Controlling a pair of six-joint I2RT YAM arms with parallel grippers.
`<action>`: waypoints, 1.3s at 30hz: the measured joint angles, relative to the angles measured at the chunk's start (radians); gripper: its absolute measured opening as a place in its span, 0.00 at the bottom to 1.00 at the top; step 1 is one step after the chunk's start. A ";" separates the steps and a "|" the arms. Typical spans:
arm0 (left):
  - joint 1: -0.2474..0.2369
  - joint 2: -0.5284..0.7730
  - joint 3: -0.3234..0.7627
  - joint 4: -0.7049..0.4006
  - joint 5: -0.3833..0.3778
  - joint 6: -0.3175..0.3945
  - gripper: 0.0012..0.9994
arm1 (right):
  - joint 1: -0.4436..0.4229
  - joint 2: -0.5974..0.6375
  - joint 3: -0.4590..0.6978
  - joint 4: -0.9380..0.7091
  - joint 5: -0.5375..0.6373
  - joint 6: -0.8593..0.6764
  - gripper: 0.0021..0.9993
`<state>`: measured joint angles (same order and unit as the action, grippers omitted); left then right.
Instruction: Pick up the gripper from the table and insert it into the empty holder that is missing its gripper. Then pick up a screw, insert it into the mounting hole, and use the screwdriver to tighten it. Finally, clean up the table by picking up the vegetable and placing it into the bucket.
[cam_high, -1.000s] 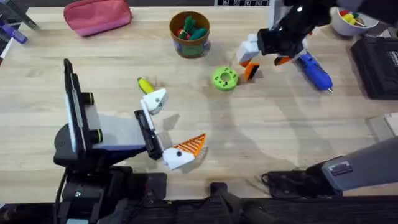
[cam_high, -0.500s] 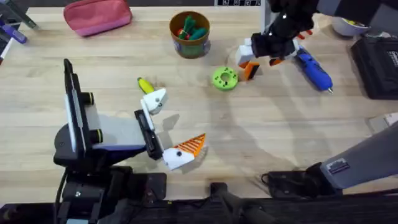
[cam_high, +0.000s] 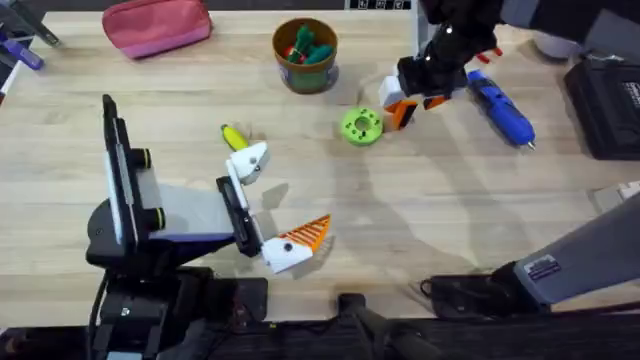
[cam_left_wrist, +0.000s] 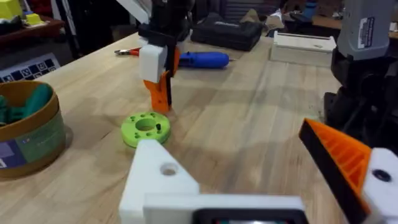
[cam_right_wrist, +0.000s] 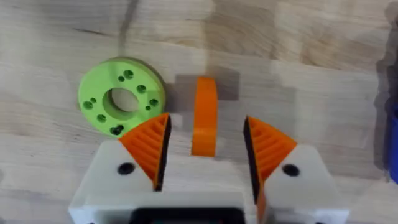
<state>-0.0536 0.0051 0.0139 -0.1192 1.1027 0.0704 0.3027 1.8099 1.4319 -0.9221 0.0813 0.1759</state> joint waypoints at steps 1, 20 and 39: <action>0.000 0.000 0.000 0.000 0.000 0.000 0.99 | 0.000 0.004 0.000 -0.003 0.000 0.001 0.62; 0.000 0.000 0.000 0.000 0.000 0.000 0.99 | 0.000 0.042 0.005 0.009 0.000 0.004 0.46; 0.000 0.000 0.000 0.000 0.000 0.000 0.99 | 0.000 0.042 0.023 -0.018 0.000 0.012 0.04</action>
<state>-0.0536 0.0052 0.0139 -0.1192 1.1030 0.0703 0.3027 1.8523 1.4551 -0.9401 0.0811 0.1881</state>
